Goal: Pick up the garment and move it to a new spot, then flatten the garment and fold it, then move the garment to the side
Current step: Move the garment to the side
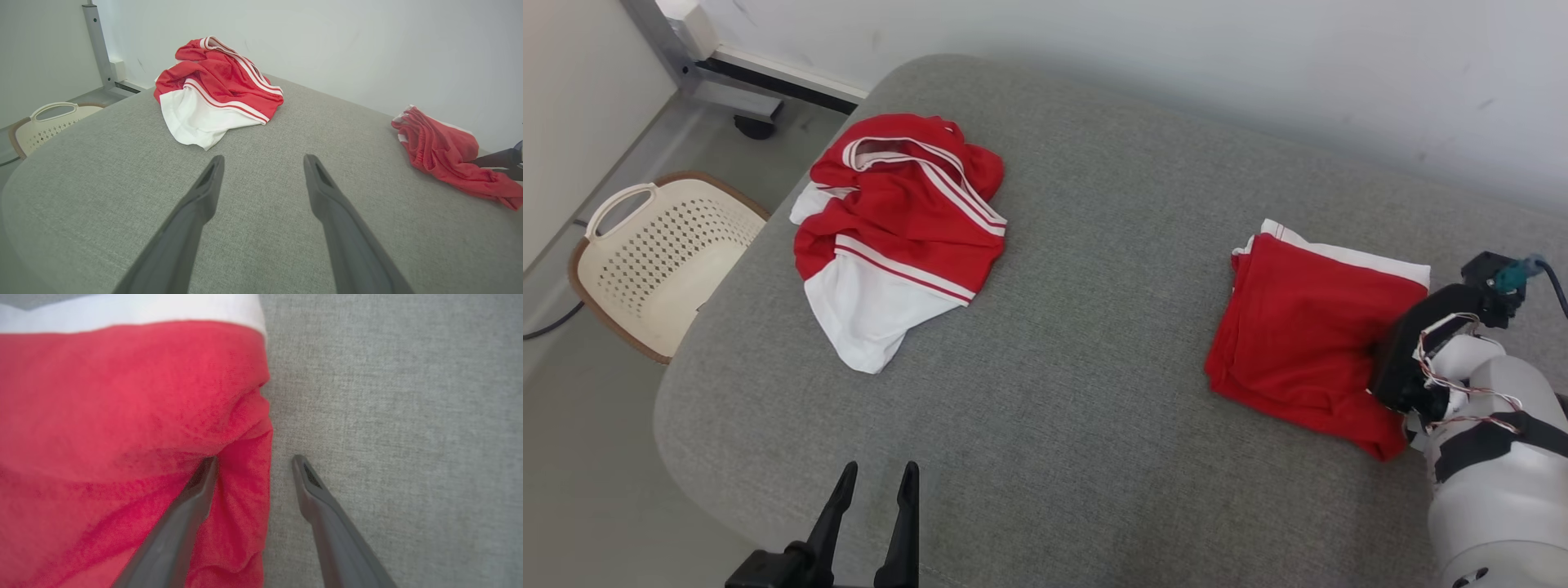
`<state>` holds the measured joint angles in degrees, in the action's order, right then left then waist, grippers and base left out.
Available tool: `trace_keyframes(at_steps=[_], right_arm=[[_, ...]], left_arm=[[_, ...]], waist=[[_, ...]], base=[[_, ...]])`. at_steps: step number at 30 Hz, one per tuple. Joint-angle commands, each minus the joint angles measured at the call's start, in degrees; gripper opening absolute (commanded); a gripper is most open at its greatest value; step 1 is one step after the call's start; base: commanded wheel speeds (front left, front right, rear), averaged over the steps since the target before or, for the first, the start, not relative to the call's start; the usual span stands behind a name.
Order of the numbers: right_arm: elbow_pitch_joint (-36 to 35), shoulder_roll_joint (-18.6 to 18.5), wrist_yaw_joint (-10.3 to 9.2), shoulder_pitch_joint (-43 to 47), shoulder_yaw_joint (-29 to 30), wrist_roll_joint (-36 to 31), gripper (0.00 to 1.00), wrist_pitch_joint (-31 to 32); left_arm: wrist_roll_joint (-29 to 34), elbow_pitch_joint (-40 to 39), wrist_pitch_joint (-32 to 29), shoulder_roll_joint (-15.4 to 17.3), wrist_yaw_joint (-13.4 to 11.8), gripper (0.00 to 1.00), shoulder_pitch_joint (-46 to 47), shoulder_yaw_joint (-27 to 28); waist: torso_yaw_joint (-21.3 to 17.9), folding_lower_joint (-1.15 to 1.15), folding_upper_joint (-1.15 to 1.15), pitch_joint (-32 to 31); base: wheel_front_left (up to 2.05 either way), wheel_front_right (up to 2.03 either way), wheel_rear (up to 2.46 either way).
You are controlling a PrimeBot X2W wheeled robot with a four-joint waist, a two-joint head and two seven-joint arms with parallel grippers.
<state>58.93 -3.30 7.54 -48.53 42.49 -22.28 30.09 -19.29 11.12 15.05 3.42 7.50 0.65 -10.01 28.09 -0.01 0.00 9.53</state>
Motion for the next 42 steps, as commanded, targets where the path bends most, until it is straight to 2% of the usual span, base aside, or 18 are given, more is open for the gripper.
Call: trace_keyframes(at_steps=[1, 2, 8, 14, 19, 25, 32, 42], right_arm=[[2.4, 0.8, -0.11, 0.9, 0.6, -1.0, 0.22, 0.1], [3.1, 0.8, -0.12, 0.6, 0.5, -1.6, 0.0, -0.5], [4.7, 0.2, -0.19, -0.9, 0.0, -4.1, 0.0, -3.8], [6.6, 0.1, -0.19, -2.6, -3.1, -4.9, 0.0, -6.1], [4.8, -0.1, -0.19, -1.8, -7.3, -6.8, 0.0, -6.0], [3.5, -3.4, -0.17, -0.5, -12.1, -7.3, 0.0, -4.7], [1.0, -11.4, -0.14, -0.7, -20.4, -5.9, 0.0, -4.9], [0.4, -26.4, -0.14, -1.9, -38.2, -1.6, 0.0, -12.2]], left_arm=[[-0.2, 0.1, 0.2, -0.2, -0.1, 1.0, 1.1, 0.1], [-0.2, 0.2, 0.2, -0.2, -0.1, 1.0, 1.2, 0.3], [-0.2, -0.1, 0.2, -0.2, -0.1, 1.0, 2.0, 0.9], [0.4, -0.9, 0.2, 0.2, -0.1, 1.0, 2.1, 1.5], [0.4, -1.6, 0.2, 0.8, -0.1, 1.0, 3.0, 1.4], [0.4, -2.2, 0.2, 1.4, -0.1, 1.0, 3.9, 1.0], [0.6, -3.6, 0.2, 2.1, -0.1, 1.0, 4.7, 1.4], [-0.2, -5.1, 0.2, 3.3, -0.1, 1.0, 7.0, -0.1]], waist=[[-0.7, 0.01, 0.0, 0.6], [-1.2, 0.01, 0.0, 0.7], [-5.6, 0.01, 0.0, 0.6], [-12.9, 0.01, 0.0, 0.2], [-19.1, 0.01, 0.0, 0.5], [-23.0, 0.01, 0.0, 1.5], [-25.7, 0.01, 0.0, 4.4], [-23.2, 0.01, 0.0, 9.6]], base=[[0.0, 0.0, 0.0], [0.0, 0.0, 0.0], [0.0, 0.0, 0.0], [0.0, 0.0, 0.0], [0.0, 0.0, 0.0], [0.0, 0.0, 0.0], [0.0, 0.0, 0.0], [0.0, 0.0, 0.0]])
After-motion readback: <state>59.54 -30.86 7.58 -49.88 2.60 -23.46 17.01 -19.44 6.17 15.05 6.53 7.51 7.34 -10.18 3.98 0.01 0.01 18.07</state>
